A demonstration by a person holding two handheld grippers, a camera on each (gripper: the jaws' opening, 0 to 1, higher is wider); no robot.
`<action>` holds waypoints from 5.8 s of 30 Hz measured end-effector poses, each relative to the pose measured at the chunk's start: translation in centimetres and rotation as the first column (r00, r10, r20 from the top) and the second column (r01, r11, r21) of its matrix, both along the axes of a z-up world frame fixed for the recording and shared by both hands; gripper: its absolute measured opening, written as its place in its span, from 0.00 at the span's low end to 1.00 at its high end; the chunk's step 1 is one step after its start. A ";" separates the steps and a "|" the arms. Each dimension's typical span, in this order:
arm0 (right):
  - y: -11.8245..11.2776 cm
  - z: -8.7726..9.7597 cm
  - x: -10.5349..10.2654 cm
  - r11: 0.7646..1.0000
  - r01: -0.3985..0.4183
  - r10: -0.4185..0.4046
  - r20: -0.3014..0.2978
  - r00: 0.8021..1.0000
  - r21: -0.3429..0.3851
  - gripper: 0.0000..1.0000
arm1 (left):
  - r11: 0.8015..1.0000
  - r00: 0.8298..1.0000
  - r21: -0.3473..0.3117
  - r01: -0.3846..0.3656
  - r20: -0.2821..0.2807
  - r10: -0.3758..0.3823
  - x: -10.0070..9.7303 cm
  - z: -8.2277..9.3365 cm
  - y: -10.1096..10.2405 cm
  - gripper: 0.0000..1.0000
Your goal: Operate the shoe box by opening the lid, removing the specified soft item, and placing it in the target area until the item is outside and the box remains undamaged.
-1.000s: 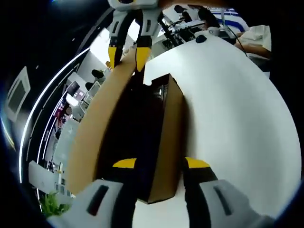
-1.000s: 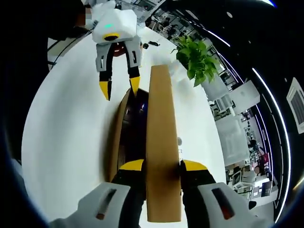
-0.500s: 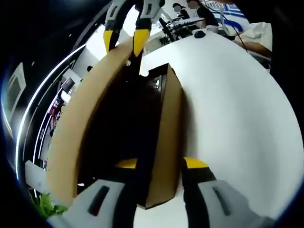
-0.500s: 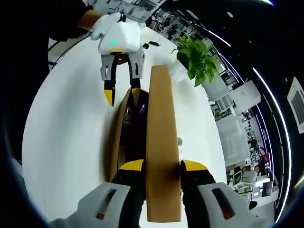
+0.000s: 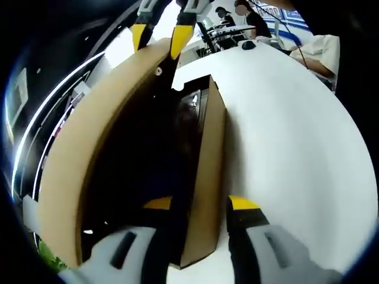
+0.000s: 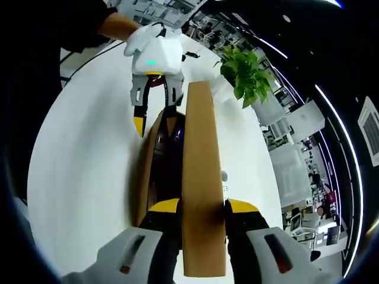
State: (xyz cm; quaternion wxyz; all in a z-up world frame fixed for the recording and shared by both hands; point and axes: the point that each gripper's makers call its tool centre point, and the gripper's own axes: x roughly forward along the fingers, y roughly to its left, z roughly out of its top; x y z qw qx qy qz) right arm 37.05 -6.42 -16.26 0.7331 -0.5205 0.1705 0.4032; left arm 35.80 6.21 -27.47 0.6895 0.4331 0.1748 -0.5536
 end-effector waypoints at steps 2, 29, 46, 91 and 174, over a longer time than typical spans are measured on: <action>0.0 0.0 0.0 1.000 0.000 0.000 -0.001 1.000 -0.003 0.28 | 1.000 1.000 -0.014 -0.009 -0.026 0.009 0.1 -0.2 -0.1 0.35; 0.0 0.0 -0.1 1.000 0.004 -0.004 -0.009 1.000 -0.001 0.29 | 1.000 0.997 -0.022 0.009 -0.073 -0.010 0.6 -0.7 -0.4 0.12; 0.0 0.0 -0.1 1.000 0.006 -0.006 -0.005 1.000 -0.006 0.29 | 0.999 0.995 0.002 0.053 -0.090 -0.053 0.2 -1.4 -0.5 0.09; -0.3 2.7 3.4 0.998 0.067 -0.067 0.040 0.997 -0.007 0.28 | 0.998 0.993 -0.008 0.055 -0.103 -0.055 0.1 -1.3 -0.5 0.09; -0.2 4.1 7.2 0.977 0.119 -0.003 0.547 0.837 -0.177 0.30 | 0.997 0.992 -0.025 0.068 -0.103 -0.071 0.1 -1.2 -0.6 0.09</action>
